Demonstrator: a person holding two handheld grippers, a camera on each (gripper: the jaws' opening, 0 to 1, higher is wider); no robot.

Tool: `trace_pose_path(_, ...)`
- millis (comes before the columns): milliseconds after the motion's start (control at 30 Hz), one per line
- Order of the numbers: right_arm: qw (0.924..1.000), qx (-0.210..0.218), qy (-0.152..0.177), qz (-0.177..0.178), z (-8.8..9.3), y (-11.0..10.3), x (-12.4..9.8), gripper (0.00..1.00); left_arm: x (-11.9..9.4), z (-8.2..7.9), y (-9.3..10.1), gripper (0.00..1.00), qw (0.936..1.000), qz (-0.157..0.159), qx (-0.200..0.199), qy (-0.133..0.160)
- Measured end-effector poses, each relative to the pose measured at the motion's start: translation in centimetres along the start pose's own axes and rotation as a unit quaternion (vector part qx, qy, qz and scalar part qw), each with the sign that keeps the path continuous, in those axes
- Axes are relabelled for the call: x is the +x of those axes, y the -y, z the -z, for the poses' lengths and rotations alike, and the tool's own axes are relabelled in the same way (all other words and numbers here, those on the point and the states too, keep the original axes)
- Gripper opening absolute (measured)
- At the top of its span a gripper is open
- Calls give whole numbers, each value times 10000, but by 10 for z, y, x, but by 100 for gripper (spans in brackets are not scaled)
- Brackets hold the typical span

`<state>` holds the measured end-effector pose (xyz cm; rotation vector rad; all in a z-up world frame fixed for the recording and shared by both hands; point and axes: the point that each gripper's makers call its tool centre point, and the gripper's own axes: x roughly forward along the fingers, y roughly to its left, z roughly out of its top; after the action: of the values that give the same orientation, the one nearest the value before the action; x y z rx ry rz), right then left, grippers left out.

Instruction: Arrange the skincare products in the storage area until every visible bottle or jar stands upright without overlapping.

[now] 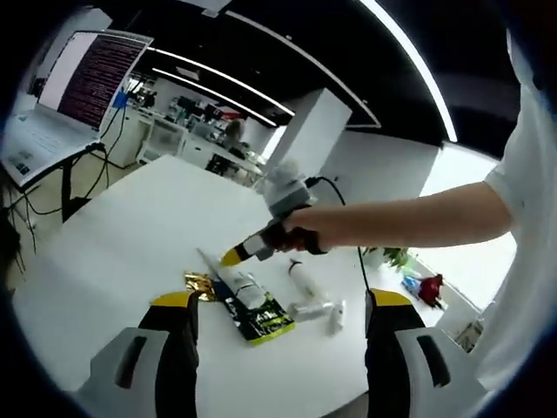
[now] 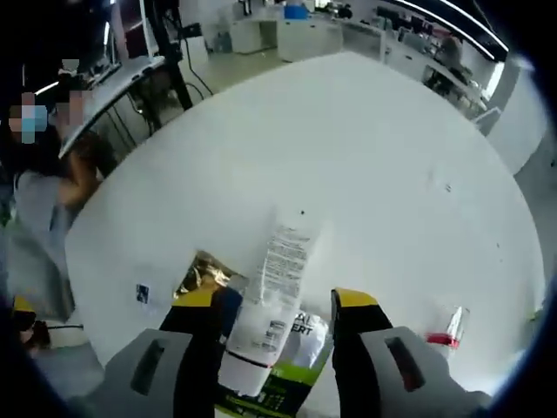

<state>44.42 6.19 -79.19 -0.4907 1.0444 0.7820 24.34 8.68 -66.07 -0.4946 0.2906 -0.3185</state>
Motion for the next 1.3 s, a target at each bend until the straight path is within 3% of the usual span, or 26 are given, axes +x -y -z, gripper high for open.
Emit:
trace_pose_path(200, 9995, 31, -322, 23, 4, -4, 12, 55, 3, 4, 0, 74, 9998, 53, 123, -111)
trace_pose_path(233, 9993, 11, -375, 29, 0, 3, 29, 56, 4, 5, 0, 74, 9998, 59, 142, -121)
trace_pose_path(500, 9985, 21, -534, 116, 1, 14, 35, 58, 9, 11, 2, 80, 9989, 58, 384, -276)
trace_pose_path(767, 9979, 131, -614, 134, -10, 23, 48, 50, 11, 20, 10, 91, 9958, 166, 770, -467)
trace_pose_path(933, 9987, 133, -455, 189, -8, 23, 44, 42, 11, 23, 10, 93, 9949, 205, 813, -552)
trace_pose_path(1033, 9996, -114, -204, 131, -14, 23, 50, 37, 11, 24, 10, 93, 9951, 210, 782, -561)
trace_pose_path(1133, 9997, 132, 9, 214, -11, 24, 46, 32, 11, 23, 10, 93, 9953, 196, 767, -562)
trace_pose_path(1300, 9997, 178, 150, 121, -9, 23, 43, 29, 8, 21, 10, 92, 9951, 184, 786, -566)
